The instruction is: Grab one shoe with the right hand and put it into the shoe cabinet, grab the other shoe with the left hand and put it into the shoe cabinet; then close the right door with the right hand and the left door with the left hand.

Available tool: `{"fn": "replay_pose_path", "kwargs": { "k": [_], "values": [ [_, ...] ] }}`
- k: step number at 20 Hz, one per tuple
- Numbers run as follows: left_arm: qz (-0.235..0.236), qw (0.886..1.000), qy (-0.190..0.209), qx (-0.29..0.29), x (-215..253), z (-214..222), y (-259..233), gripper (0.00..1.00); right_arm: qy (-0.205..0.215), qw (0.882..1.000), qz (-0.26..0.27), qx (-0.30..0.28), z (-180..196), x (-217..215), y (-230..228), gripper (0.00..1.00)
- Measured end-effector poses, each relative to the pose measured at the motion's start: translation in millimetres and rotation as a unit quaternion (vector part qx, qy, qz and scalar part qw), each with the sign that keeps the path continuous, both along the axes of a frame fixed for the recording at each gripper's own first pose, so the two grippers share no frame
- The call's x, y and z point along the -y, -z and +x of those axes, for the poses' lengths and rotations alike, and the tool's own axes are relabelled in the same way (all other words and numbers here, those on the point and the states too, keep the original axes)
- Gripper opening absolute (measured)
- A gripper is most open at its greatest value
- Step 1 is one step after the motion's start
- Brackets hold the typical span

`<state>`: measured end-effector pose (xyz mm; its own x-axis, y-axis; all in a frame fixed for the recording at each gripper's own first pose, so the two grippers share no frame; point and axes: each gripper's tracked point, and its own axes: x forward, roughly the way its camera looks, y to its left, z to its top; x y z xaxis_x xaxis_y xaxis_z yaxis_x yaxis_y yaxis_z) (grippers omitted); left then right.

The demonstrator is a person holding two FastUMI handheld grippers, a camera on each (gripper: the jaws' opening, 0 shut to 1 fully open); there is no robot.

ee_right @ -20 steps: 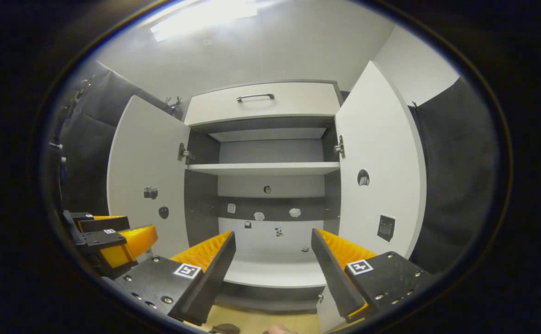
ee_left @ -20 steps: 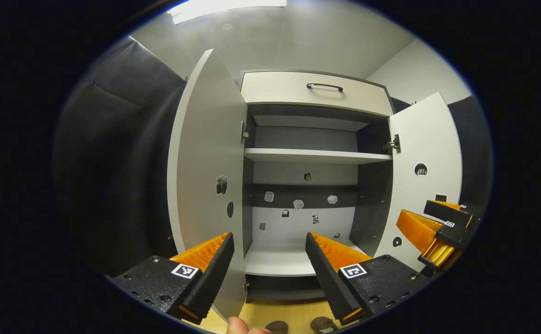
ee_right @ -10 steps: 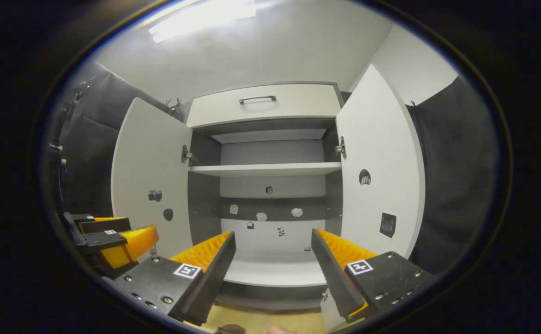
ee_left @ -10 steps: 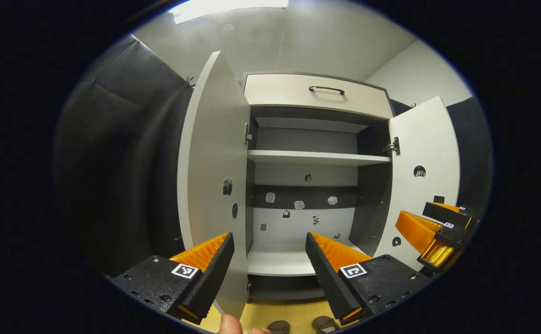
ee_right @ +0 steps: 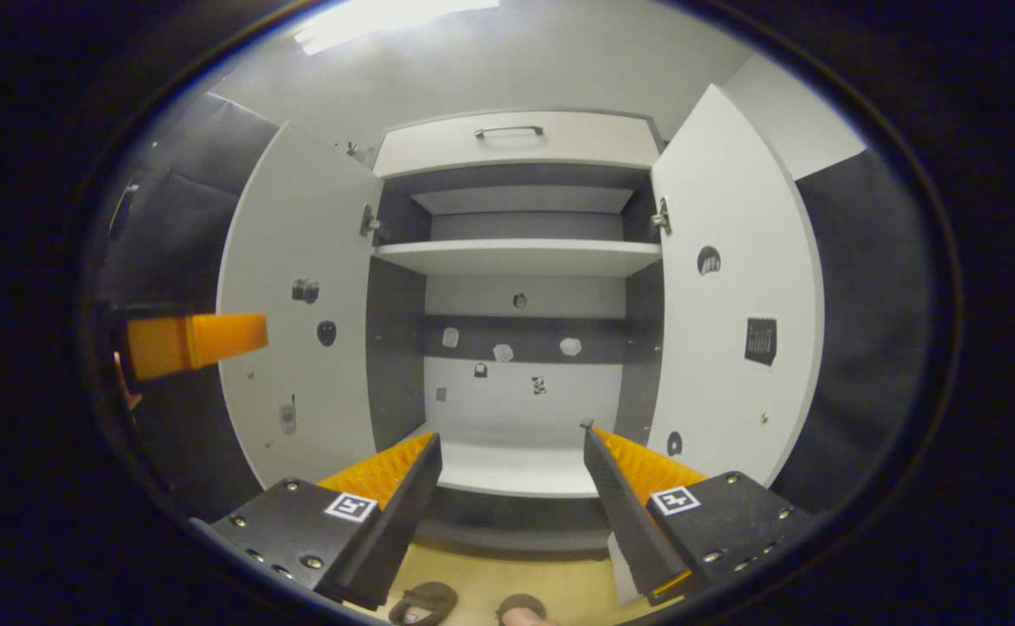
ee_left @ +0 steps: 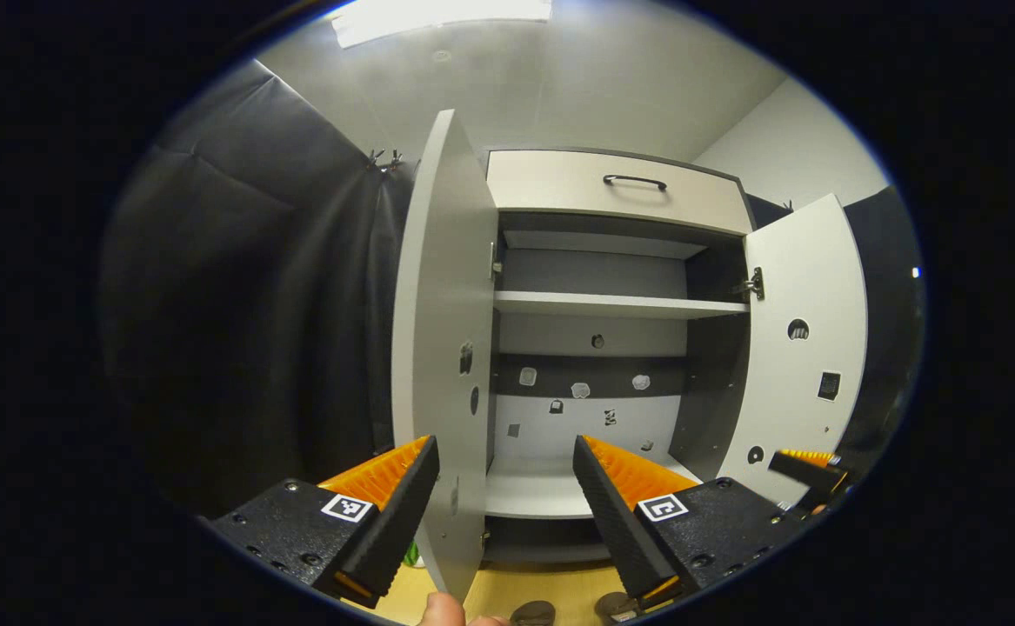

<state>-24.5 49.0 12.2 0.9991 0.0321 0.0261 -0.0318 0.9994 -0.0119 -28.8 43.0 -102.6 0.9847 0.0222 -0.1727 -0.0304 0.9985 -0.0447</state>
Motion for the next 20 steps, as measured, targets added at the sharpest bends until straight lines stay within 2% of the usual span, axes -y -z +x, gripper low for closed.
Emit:
{"fn": "replay_pose_path", "kwargs": {
  "k": [1, 5, 9, 12, 14, 15, 16, 17, 18, 19, 20],
  "values": [
    [0.002, 1.0, 0.0, 0.0, -3, -1, -1, 0.95, -0.002, 1.0, -0.001, -0.017, -4, -2, 18, 0.98],
    [0.014, 1.0, -0.008, 0.003, -14, -4, -2, 0.94, -0.003, 0.995, -0.001, -0.096, -26, -4, 99, 0.99],
    [0.01, 1.0, -0.009, -0.001, -20, -6, 1, 0.95, -0.001, 0.983, -0.018, -0.185, -46, 2, 196, 0.99],
    [0.015, 1.0, -0.021, -0.002, -28, -8, 2, 0.93, 0.0, 0.966, -0.027, -0.255, -60, 8, 272, 0.99],
    [0.017, 1.0, -0.026, -0.005, -32, -11, 4, 0.95, -0.004, 0.955, -0.03, -0.294, -71, 10, 316, 0.99],
    [0.017, 0.999, -0.028, -0.007, -34, -11, 5, 0.95, -0.008, 0.95, -0.029, -0.311, -79, 11, 335, 0.95],
    [0.018, 0.999, -0.031, -0.009, -36, -12, 7, 0.95, -0.01, 0.943, -0.032, -0.331, -87, 13, 352, 0.95],
    [0.021, 0.999, -0.035, -0.011, -38, -12, 8, 0.97, -0.015, 0.937, -0.035, -0.347, -96, 12, 370, 1.0],
    [0.024, 0.999, -0.038, -0.012, -40, -14, 9, 0.97, -0.021, 0.931, -0.036, -0.363, -102, 12, 385, 1.0],
    [0.026, 0.999, -0.041, -0.014, -41, -14, 11, 0.97, -0.026, 0.924, -0.035, -0.379, -112, 12, 399, 0.98],
    [0.027, 0.999, -0.043, -0.015, -43, -15, 11, 0.95, -0.028, 0.918, -0.034, -0.393, -120, 11, 409, 0.92]
  ]
}}
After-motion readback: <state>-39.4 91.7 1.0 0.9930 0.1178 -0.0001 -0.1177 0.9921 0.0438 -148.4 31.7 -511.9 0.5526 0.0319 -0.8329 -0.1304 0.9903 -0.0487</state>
